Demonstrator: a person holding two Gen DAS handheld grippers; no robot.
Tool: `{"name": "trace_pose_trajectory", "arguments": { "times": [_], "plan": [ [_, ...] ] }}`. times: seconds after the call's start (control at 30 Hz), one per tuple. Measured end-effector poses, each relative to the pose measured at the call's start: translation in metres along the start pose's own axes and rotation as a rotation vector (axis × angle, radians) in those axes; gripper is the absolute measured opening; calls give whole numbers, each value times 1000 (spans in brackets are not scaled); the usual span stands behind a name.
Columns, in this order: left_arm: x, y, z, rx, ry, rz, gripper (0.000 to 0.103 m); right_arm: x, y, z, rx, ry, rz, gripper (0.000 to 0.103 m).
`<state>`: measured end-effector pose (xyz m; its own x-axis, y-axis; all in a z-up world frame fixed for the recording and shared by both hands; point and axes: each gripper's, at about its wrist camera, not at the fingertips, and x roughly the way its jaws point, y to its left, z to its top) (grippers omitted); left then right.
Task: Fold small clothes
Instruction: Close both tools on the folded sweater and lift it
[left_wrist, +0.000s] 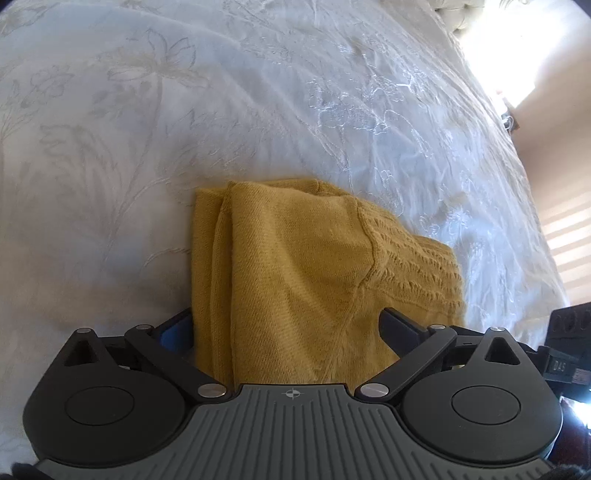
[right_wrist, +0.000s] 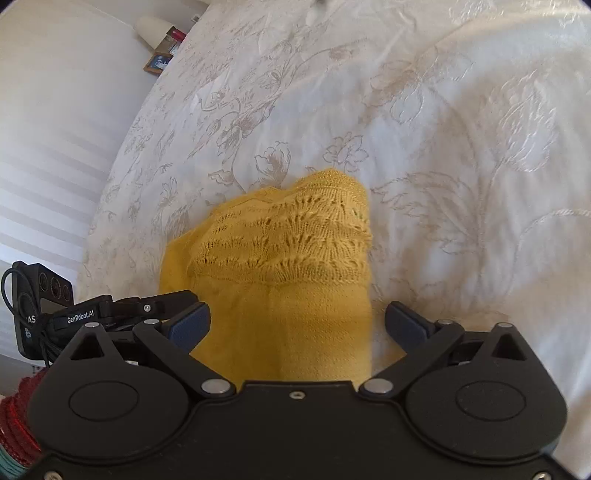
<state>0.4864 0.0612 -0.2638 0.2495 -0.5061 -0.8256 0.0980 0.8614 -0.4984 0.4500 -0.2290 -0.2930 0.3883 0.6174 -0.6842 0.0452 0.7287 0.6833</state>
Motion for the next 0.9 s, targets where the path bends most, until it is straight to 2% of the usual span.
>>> {"name": "trace_pose_trajectory", "arguments": {
  "times": [0.13, 0.23, 0.3, 0.33, 0.37, 0.4, 0.43, 0.53, 0.73, 0.9],
  "plan": [
    [5, -6, 6, 69, 4, -8, 102, 10, -2, 6, 36, -9, 61, 103],
    [4, -4, 5, 62, -6, -28, 100, 6, -7, 7, 103, -11, 74, 103],
    [0, -2, 2, 52, -24, -32, 87, 2, -10, 7, 130, -2, 90, 102],
    [-3, 0, 0, 50, -37, -31, 61, 0, -9, 6, 118, -7, 77, 90],
    [-5, 3, -1, 43, -42, -39, 39, -4, -5, 5, 90, -15, 47, 58],
    [-8, 3, -1, 37, -48, -43, 34, -7, -2, 4, 52, -16, 3, 46],
    [-11, 1, -3, 47, -62, -42, 28, -10, 3, 2, 21, -20, -7, 45],
    [-24, -15, -9, 115, -101, -24, 25, -27, 25, -4, -60, -62, -46, 41],
    [-69, -56, -24, 213, -193, -72, 24, -77, 75, -26, -183, -163, -64, 39],
    [-113, -89, -47, 289, -278, -117, 24, -127, 100, -50, -205, -272, -57, 39]
  ]
}}
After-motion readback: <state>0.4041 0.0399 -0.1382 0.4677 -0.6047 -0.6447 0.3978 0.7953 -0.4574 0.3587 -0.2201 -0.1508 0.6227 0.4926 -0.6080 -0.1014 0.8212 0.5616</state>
